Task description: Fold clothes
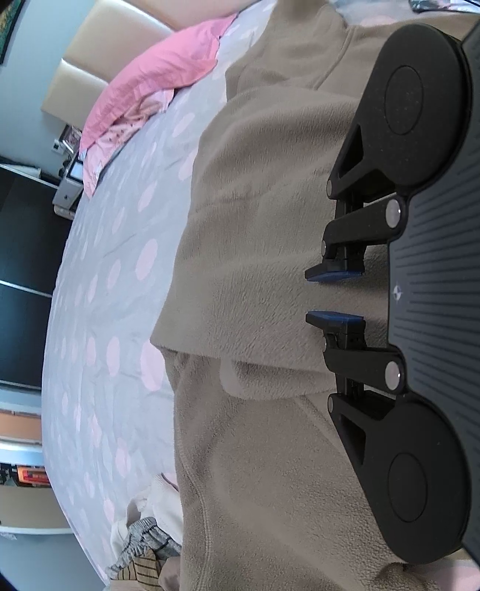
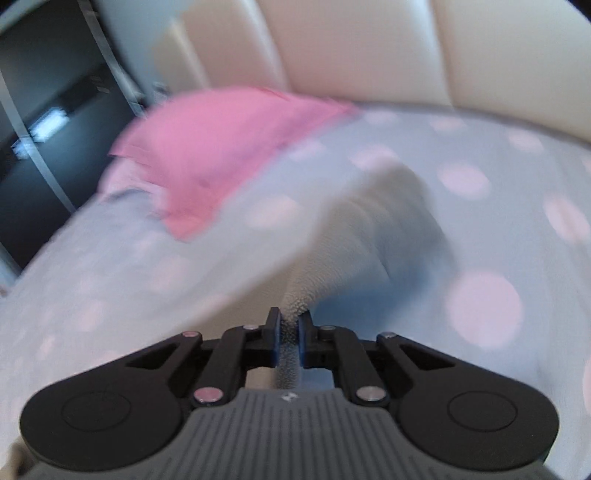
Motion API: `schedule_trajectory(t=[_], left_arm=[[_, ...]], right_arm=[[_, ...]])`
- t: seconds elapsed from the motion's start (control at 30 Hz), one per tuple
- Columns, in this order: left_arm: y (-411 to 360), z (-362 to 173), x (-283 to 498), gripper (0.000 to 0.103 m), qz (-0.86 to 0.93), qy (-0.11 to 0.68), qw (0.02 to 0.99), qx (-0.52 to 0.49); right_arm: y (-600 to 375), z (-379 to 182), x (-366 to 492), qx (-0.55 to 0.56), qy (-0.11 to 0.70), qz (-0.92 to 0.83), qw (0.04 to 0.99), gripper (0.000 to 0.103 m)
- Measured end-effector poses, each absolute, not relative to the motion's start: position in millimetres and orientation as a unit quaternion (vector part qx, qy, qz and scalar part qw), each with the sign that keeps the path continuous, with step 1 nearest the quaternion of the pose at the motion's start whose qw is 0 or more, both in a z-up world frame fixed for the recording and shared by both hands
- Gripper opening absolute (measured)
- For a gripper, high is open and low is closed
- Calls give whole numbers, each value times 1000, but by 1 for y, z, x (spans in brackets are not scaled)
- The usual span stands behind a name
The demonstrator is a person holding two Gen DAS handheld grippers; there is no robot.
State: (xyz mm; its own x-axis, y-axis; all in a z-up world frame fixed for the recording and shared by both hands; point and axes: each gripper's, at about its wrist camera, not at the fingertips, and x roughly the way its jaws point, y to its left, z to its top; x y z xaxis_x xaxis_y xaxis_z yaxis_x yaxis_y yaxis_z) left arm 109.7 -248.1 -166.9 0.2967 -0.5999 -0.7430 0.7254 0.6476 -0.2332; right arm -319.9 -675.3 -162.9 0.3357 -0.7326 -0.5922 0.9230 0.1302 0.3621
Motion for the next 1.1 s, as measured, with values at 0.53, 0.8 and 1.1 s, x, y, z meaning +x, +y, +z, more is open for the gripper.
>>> schedule_trajectory(t=[0.53,0.8,1.1], left_arm=[[-198,-114,98,14,-417,390,821,11],[-181,-115,103,14,-409,398,821,-11],[-187,-121,83,14,-430,397,811,23]], right_arm=[[-425,-41,-136,131,135,-288,939,10],[-305,-105,-82,32,238,-169,956,10],[-304,-175,-70,9,348,-134,928,21]])
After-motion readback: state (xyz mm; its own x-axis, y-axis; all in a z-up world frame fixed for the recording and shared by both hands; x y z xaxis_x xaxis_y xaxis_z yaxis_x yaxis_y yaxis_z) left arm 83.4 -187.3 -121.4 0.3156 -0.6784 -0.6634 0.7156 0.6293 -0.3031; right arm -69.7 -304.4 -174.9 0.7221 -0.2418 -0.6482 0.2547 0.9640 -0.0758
